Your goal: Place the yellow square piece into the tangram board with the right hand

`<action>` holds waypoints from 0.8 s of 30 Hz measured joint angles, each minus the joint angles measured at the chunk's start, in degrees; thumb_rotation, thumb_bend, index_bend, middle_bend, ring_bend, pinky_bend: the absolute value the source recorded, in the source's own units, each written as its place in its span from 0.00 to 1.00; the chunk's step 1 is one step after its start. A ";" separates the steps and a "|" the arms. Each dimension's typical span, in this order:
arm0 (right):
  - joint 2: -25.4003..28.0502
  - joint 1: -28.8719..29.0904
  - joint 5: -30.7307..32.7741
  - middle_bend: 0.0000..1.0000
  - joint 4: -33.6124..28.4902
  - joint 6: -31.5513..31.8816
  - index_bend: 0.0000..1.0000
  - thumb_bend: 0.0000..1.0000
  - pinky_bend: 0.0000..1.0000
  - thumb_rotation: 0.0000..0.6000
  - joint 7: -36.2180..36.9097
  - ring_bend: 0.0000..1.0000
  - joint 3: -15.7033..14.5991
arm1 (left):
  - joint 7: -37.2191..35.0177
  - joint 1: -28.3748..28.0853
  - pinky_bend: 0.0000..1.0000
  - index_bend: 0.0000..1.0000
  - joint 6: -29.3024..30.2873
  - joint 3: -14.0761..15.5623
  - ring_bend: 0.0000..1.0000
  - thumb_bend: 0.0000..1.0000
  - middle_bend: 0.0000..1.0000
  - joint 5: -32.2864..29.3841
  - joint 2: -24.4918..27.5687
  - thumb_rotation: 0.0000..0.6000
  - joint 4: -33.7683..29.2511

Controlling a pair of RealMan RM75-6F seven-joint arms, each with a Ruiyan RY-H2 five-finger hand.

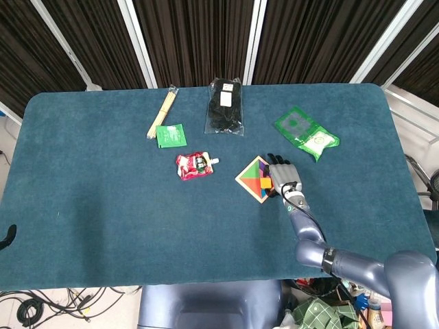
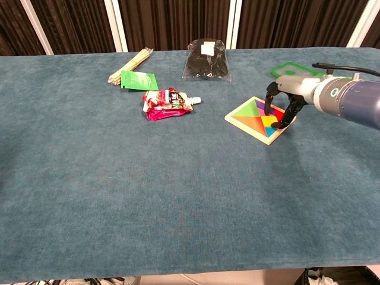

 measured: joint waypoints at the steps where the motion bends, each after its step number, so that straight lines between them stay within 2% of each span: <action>1: 0.19 -0.08 -0.12 0.00 -0.34 0.13 0.37 0.26 0.13 1.00 0.26 0.00 0.16 | 0.00 0.00 0.00 0.00 0.01 0.01 0.00 0.32 0.00 0.01 -0.01 1.00 0.02; 7: 3.61 -1.31 -1.88 0.00 -5.55 2.06 0.27 0.23 0.13 1.00 2.87 0.00 1.77 | -0.04 0.00 0.00 0.00 0.03 -0.01 0.00 0.32 0.00 0.04 -0.02 1.00 0.14; 13: 12.67 -4.88 -5.09 0.00 -16.32 5.11 0.23 0.21 0.13 1.00 6.70 0.00 3.29 | 0.11 0.03 0.00 0.00 0.25 0.04 0.00 0.32 0.00 0.28 -0.16 1.00 0.15; 17: 21.58 -9.83 -11.18 0.00 -24.77 8.44 0.22 0.20 0.13 1.00 11.19 0.00 3.54 | 0.26 0.05 0.00 0.00 0.45 -0.03 0.00 0.32 0.00 0.30 -0.28 1.00 0.14; 24: 31.19 -20.47 -27.88 0.00 -31.39 18.19 0.21 0.20 0.13 1.00 19.92 0.00 1.24 | 0.50 0.09 0.00 0.00 1.03 -0.25 0.00 0.32 0.00 0.44 -0.40 1.00 0.24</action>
